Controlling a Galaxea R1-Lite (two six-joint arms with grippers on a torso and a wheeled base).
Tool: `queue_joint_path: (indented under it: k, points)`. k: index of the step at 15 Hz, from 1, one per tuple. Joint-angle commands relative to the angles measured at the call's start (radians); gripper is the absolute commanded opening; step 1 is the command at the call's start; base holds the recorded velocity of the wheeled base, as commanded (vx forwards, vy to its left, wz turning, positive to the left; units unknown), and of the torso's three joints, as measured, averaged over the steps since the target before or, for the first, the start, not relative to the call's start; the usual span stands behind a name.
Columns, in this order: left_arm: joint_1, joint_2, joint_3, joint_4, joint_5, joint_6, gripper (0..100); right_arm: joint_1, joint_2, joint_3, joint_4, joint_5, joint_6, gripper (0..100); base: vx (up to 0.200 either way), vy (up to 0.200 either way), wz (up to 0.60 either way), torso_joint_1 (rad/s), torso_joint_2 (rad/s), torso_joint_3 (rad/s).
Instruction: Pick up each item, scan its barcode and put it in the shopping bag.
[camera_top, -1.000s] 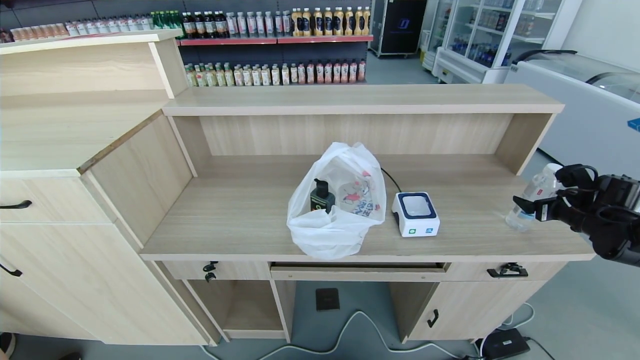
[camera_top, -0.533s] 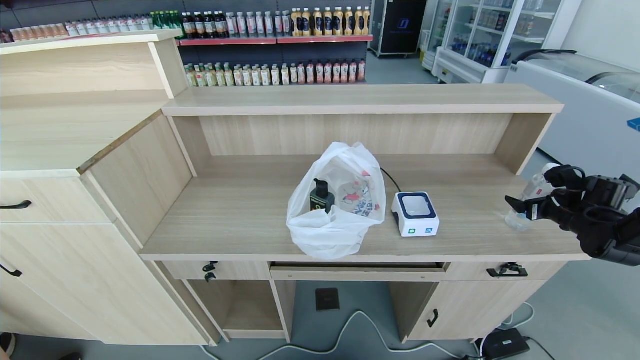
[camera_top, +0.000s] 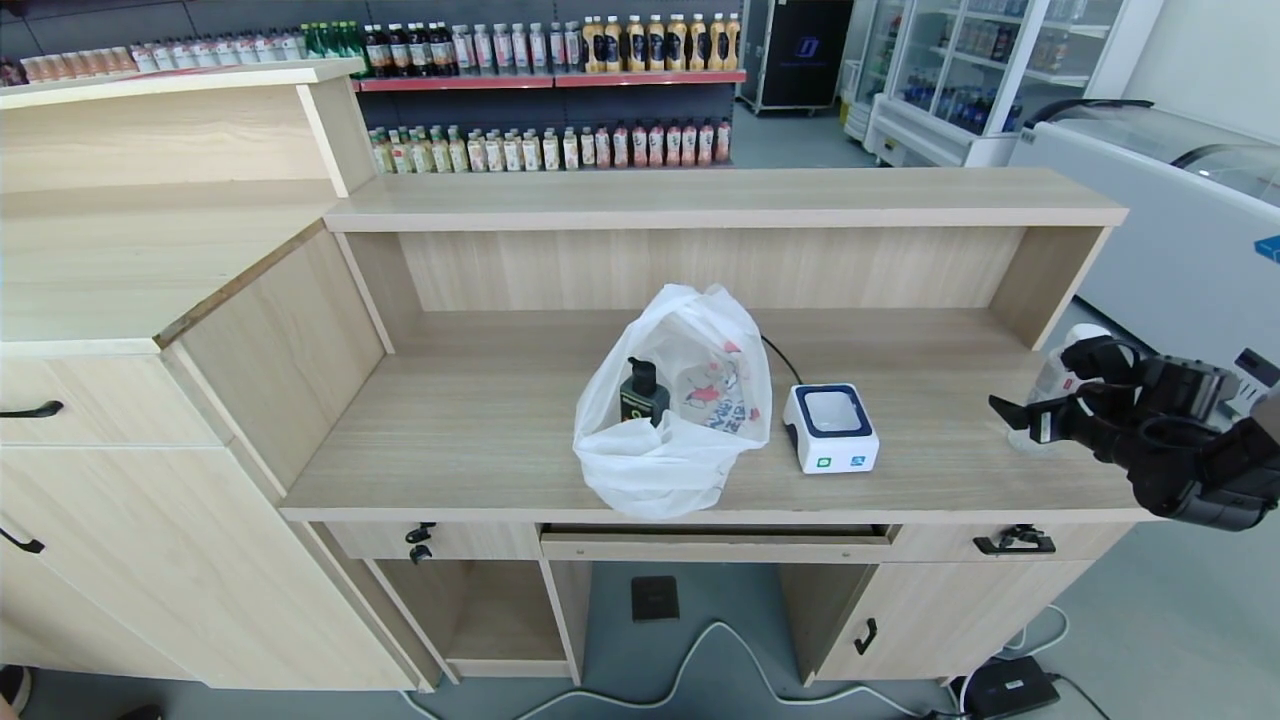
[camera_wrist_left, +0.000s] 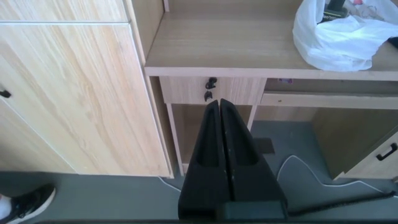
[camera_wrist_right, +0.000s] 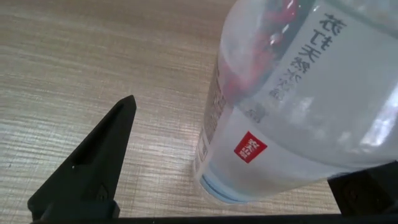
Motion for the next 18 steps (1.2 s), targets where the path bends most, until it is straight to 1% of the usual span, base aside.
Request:
queue_joint_path:
  k: [1,5,6,16,18]
  points:
    - [0.000,0.000,0.000,0.000,0.000,0.000,0,0.001,0.006,-0.003,-0.001,-0.010,-0.019,100,0.000,0.000,0.00,0.000,0.00,0.000]
    - [0.000,0.000,0.000,0.000,0.000,0.000,0,-0.005,0.005,-0.003,-0.012,-0.010,-0.025,100,0.000,0.000,0.00,0.000,0.00,0.000]
    - [0.000,0.000,0.000,0.000,0.000,0.000,0,-0.011,0.005,-0.004,-0.012,-0.010,-0.027,0,0.000,0.000,0.00,0.000,0.00,0.000]
    - [0.000,0.000,0.000,0.000,0.000,0.000,0,-0.037,0.014,-0.023,-0.010,-0.008,-0.022,0,0.000,0.000,0.00,0.000,0.00,0.000]
    - [0.000,0.000,0.000,0.000,0.000,0.000,0,-0.036,0.012,-0.023,-0.013,-0.005,0.003,0,0.000,0.000,0.00,0.000,0.00,0.000]
